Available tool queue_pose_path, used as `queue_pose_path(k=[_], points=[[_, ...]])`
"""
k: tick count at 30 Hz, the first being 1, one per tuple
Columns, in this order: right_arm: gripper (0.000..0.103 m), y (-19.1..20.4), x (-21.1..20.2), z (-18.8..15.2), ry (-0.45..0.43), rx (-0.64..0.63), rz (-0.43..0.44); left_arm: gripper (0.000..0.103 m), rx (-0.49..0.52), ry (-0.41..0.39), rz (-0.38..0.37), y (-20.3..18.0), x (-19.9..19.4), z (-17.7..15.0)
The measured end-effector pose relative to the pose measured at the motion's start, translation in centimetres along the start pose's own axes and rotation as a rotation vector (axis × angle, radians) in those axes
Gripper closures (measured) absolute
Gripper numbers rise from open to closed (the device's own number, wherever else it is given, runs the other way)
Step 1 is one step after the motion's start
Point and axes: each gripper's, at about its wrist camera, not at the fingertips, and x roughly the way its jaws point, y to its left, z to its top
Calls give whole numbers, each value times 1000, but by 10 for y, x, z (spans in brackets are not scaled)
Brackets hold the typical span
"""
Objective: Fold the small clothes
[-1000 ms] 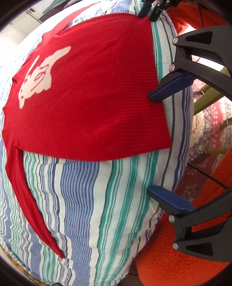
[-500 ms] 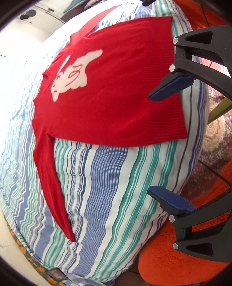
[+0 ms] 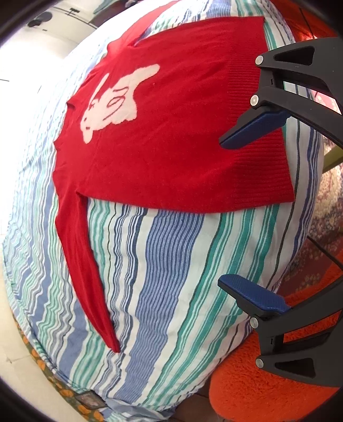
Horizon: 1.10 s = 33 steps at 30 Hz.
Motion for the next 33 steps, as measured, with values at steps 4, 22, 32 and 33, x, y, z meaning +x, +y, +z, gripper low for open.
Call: queue_pose_path(k=[4,22,32,33], points=[[52,-1,-4,0,-13,5,-7,7,16,2,8,-4,0,0],[52,-6,-4,-1,-8,25,-25,7,16,8,13,-5,1,-1],[52,-6,0,-2,5,25,-29,7,16,19,18,-6,5,-1],[52,-6,0,-2,7,25,-29,7,17,19,18,-6,5,-2]])
